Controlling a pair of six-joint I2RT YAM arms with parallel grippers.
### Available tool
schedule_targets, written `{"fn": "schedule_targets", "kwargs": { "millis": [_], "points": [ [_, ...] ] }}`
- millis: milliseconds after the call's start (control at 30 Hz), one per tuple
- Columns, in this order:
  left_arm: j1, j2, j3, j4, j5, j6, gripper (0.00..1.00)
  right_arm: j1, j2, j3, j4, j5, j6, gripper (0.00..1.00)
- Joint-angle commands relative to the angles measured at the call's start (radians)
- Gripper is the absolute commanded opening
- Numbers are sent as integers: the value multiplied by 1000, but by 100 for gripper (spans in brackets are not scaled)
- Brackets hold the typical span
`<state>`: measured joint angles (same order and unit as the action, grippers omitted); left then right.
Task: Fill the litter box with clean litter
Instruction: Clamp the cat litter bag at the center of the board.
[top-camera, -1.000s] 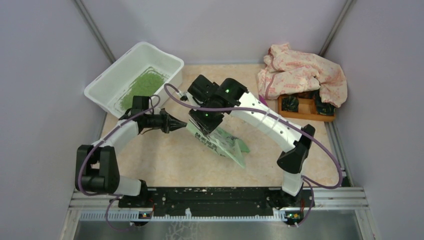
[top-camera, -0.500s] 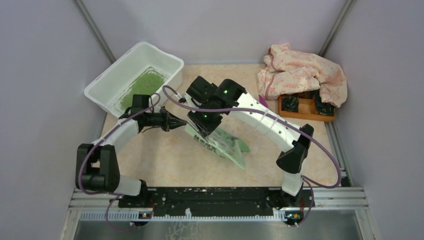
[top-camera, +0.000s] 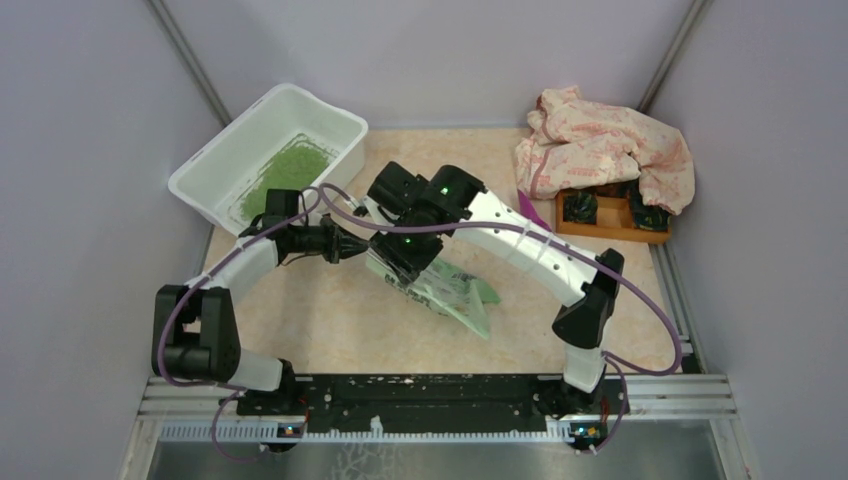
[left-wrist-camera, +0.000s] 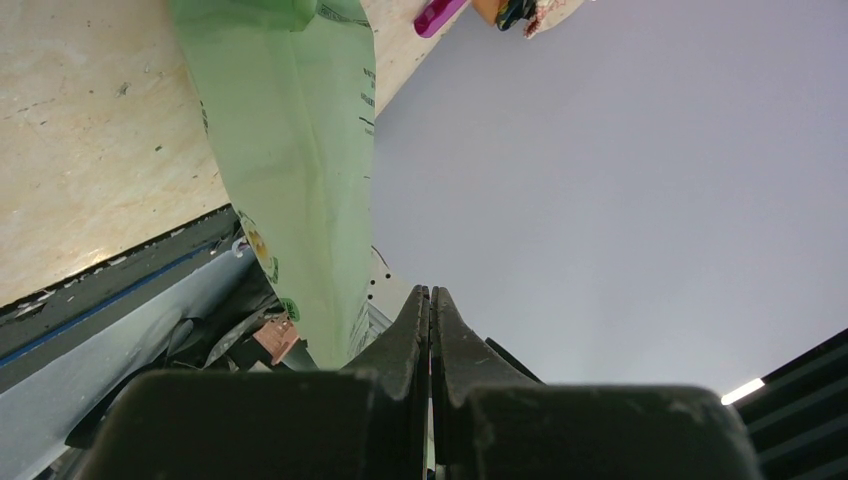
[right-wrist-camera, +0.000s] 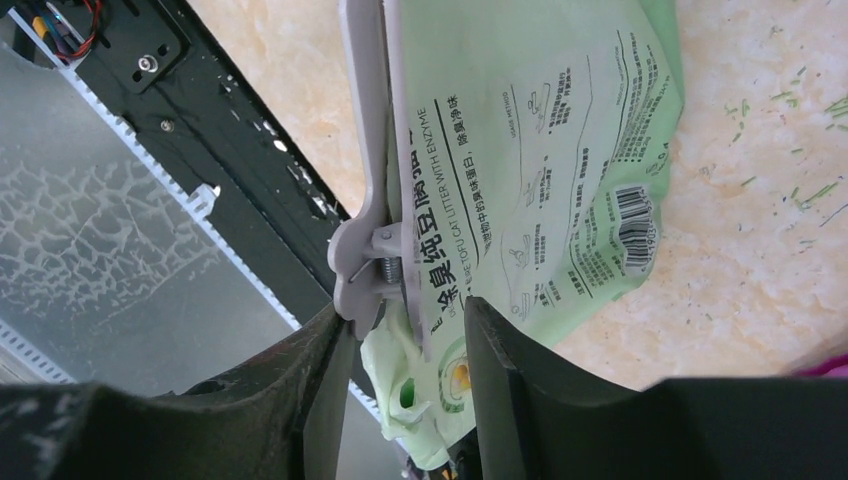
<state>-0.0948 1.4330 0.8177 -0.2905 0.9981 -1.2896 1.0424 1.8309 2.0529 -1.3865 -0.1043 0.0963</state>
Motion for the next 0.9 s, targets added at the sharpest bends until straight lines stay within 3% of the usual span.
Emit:
{"fn": "schedule_targets", "kwargs": {
  "millis": [0, 267, 467, 733, 800, 867],
  "points": [
    [-1, 10, 16, 25, 11, 4, 0, 10, -9, 14, -1, 21, -13, 45],
    [0, 23, 19, 31, 12, 3, 0, 72, -49, -30, 17, 66, -36, 53],
    [0, 27, 27, 30, 6, 1, 0, 164, -167, -243, 116, 241, -63, 56],
    [0, 27, 37, 17, -16, -5, 0, 182, -390, -568, 261, 395, -5, 57],
    [0, 28, 45, 11, -22, -4, 0, 180, -431, -627, 289, 409, 7, 52],
    [0, 25, 55, -2, -28, -1, 0, 157, -462, -661, 309, 391, 21, 35]
  ]
}}
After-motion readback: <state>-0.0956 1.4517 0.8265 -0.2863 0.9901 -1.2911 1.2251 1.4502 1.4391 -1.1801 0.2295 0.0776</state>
